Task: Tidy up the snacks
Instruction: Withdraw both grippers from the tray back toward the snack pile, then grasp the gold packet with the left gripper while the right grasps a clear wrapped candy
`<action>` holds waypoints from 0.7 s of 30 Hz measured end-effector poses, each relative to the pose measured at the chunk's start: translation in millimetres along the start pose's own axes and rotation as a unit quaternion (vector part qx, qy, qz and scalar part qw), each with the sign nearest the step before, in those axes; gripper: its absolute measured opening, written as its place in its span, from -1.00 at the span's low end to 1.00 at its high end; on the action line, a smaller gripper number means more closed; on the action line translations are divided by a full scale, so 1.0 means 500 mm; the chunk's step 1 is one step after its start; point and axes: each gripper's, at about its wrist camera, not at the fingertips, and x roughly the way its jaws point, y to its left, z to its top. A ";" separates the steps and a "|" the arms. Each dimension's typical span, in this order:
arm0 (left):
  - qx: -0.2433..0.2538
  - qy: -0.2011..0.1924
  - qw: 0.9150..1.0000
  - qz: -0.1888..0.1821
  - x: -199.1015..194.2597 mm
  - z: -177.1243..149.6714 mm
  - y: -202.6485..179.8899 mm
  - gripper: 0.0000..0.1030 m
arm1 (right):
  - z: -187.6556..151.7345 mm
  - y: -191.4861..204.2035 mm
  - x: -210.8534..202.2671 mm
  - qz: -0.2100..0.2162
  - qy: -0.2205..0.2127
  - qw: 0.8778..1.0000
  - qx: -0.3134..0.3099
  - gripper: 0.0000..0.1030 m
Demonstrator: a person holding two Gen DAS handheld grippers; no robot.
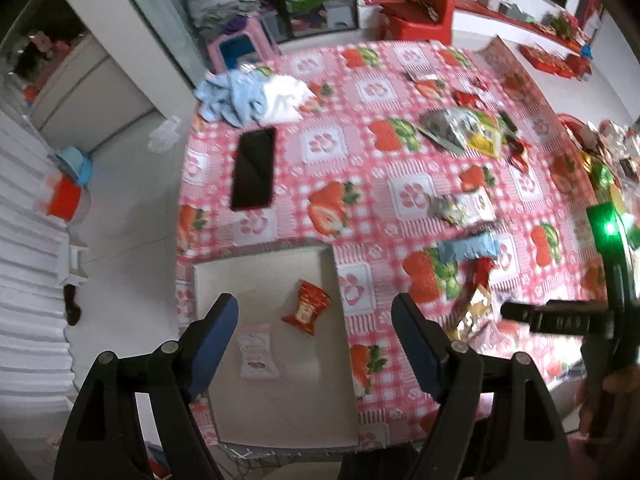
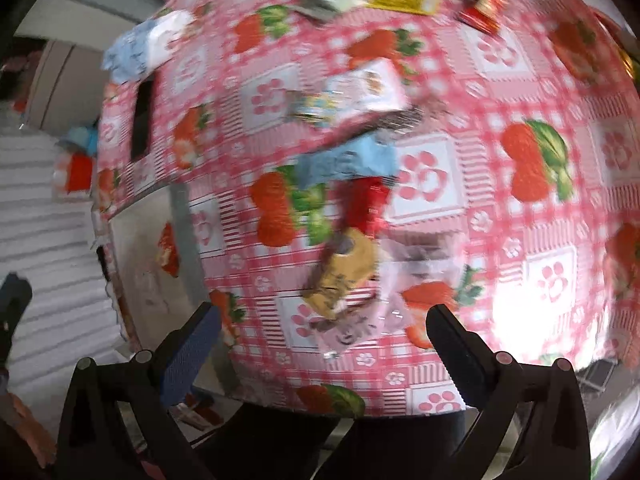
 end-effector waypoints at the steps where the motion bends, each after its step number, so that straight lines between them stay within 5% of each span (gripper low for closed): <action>1: 0.004 0.007 1.000 -0.007 0.010 -0.004 -0.006 0.59 | -0.002 -0.016 0.003 -0.005 0.002 1.000 0.012 1.00; 10: 0.071 0.065 0.993 -0.064 0.099 -0.032 -0.101 0.59 | -0.030 -0.136 0.051 -0.035 0.048 0.994 0.092 1.00; 21: 0.149 0.127 0.972 -0.131 0.256 -0.051 -0.292 0.59 | -0.080 -0.212 0.048 -0.069 0.067 0.991 0.091 1.00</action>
